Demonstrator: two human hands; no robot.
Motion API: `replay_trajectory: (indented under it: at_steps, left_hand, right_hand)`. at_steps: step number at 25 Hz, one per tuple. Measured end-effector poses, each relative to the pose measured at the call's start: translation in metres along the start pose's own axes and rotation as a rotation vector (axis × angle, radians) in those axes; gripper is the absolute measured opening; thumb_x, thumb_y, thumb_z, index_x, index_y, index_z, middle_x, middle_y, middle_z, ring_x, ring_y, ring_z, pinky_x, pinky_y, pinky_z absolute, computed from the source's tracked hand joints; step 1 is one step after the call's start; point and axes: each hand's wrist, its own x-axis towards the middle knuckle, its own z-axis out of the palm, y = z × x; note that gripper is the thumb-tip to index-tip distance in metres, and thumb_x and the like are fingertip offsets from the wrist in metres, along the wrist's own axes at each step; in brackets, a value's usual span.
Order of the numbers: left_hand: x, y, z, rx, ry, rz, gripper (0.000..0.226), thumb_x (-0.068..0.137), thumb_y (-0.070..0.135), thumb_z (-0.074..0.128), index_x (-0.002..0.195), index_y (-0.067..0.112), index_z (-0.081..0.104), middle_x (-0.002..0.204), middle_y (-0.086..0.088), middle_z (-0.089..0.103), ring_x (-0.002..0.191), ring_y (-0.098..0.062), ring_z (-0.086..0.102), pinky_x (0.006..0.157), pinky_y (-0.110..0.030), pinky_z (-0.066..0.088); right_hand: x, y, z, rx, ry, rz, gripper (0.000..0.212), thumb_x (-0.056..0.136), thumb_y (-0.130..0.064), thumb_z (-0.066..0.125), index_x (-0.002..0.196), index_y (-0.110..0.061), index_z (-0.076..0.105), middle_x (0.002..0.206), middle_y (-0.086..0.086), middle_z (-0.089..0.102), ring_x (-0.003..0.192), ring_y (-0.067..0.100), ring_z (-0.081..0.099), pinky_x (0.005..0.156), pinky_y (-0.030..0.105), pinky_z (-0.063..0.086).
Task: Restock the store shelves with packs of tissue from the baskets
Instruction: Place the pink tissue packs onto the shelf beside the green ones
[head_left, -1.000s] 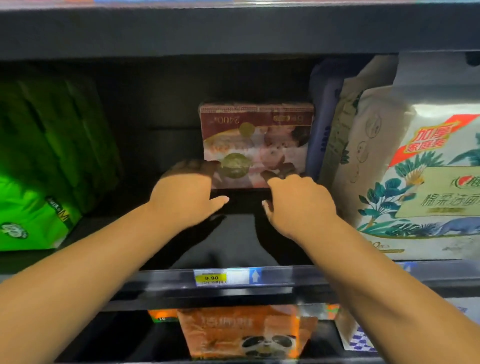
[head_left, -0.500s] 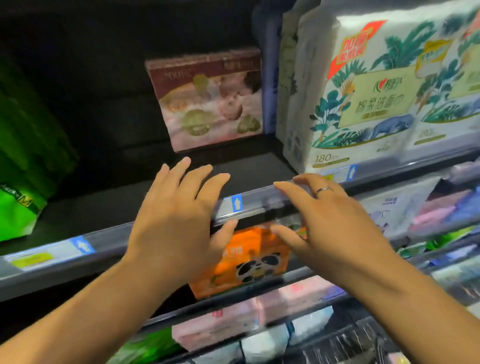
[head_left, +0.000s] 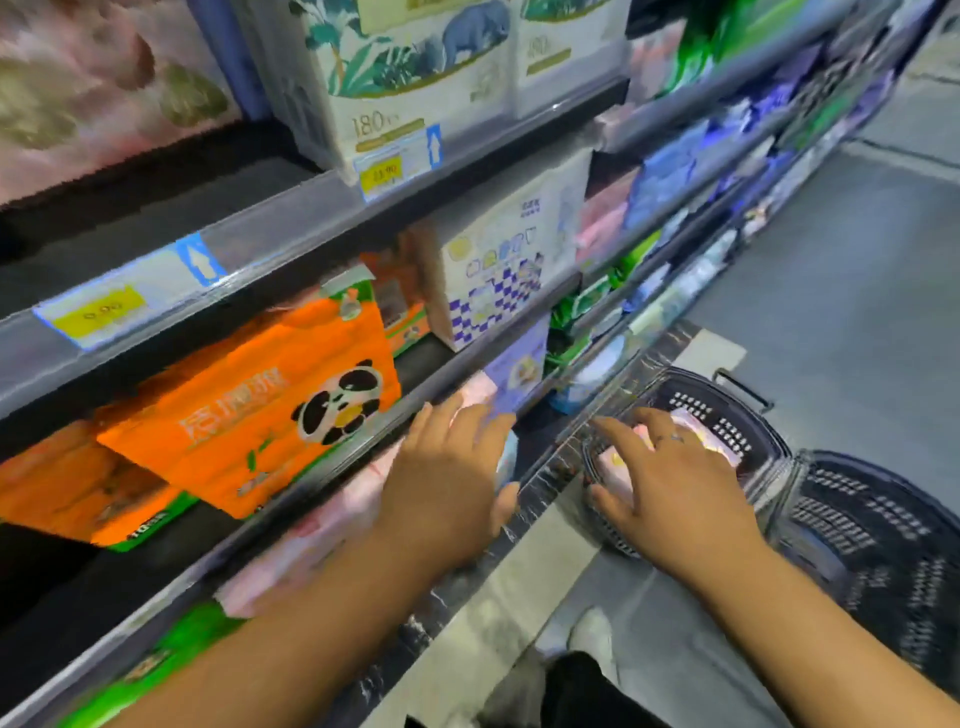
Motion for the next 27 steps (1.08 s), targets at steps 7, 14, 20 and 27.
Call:
replay_trajectory:
  at_steps: [7,14,20,27]
  left_hand:
    - [0.079,0.106,0.083,-0.118,-0.179,0.153,0.064,0.067,0.044,0.065,0.124,0.015,0.058,0.119,-0.011,0.061,0.114,-0.037,0.056,0.096,-0.051,0.046]
    - [0.169,0.203,0.166,-0.121,-0.295,0.169,0.065,0.080,0.052,0.060,0.137,0.024,0.044,0.134,-0.002,0.050,0.125,-0.024,0.044,0.107,-0.041,0.034]
    - [0.233,0.232,0.231,-0.148,-0.368,0.112,0.070,0.081,0.052,0.064,0.140,0.023,0.041,0.139,-0.003,0.048,0.128,-0.023,0.042,0.108,-0.037,0.033]
    - [0.302,0.206,0.363,-0.195,-0.471,0.110,0.067,0.079,0.040,0.070,0.136,0.012,0.047,0.135,-0.011,0.049,0.128,-0.029,0.042,0.109,-0.039,0.032]
  right_hand:
    - [-0.039,0.132,0.053,0.060,-0.167,0.320,0.070,0.083,-0.046,0.063,0.145,-0.028,0.037,0.144,0.011,0.041,0.125,0.035,0.047,0.088,0.047,0.049]
    - [-0.019,0.263,0.091,0.150,-0.307,0.417,0.068,0.090,-0.049,0.052,0.149,-0.030,0.024,0.150,0.007,0.029,0.131,0.029,0.039,0.095,0.043,0.046]
    - [0.029,0.324,0.143,0.214,-0.430,0.411,0.071,0.093,-0.049,0.050,0.150,-0.022,0.020,0.151,0.010,0.026,0.131,0.031,0.039,0.094,0.043,0.049]
    - [0.084,0.351,0.262,0.411,-0.536,0.623,0.071,0.092,-0.043,0.056,0.148,-0.014,0.024,0.139,0.011,0.036,0.120,0.033,0.046,0.091,0.044,0.049]
